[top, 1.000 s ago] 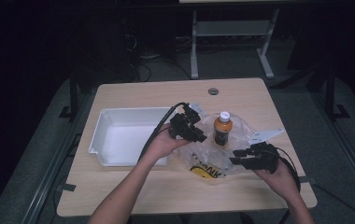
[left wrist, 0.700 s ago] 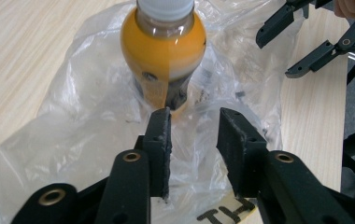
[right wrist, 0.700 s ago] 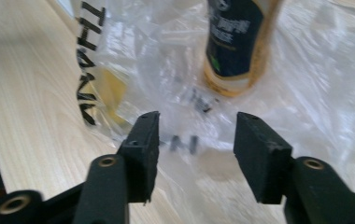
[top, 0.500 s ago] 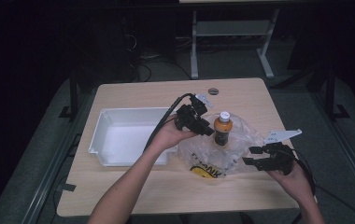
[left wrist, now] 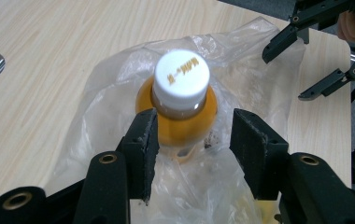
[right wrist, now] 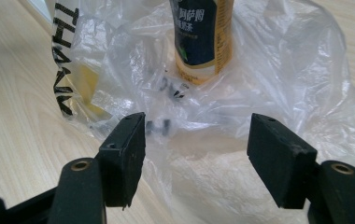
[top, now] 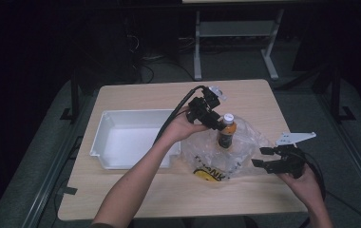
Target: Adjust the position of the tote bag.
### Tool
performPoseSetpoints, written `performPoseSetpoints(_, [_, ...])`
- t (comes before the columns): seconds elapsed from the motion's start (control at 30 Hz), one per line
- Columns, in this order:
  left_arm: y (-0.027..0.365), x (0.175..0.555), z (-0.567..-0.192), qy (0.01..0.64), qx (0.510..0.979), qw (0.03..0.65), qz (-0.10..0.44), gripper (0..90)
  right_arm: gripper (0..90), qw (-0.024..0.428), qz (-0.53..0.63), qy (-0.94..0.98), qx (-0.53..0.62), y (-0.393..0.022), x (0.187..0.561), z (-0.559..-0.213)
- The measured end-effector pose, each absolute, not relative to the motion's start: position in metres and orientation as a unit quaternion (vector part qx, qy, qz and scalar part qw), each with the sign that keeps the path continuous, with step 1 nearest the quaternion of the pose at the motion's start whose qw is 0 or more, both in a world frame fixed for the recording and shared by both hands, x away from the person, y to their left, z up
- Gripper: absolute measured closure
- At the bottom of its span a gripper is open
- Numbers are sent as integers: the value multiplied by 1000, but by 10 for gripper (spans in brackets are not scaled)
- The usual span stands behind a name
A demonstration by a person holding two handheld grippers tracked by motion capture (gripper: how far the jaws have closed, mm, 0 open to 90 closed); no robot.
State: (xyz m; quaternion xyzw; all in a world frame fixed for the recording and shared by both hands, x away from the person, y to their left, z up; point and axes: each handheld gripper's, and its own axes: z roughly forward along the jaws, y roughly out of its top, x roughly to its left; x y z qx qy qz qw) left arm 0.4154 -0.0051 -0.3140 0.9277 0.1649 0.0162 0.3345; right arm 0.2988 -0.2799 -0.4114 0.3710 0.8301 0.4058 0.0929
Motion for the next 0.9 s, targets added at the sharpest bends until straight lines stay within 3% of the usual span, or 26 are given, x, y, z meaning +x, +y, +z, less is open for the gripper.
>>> performPoseSetpoints(0.43, [-19,427,-315,164,928,333,9,456,330,96,408,824,381,-285,296,-414])
performPoseSetpoints(0.9, [-31,433,-319,156,935,319,4,519,328,100,416,819,382,-290,296,-413])
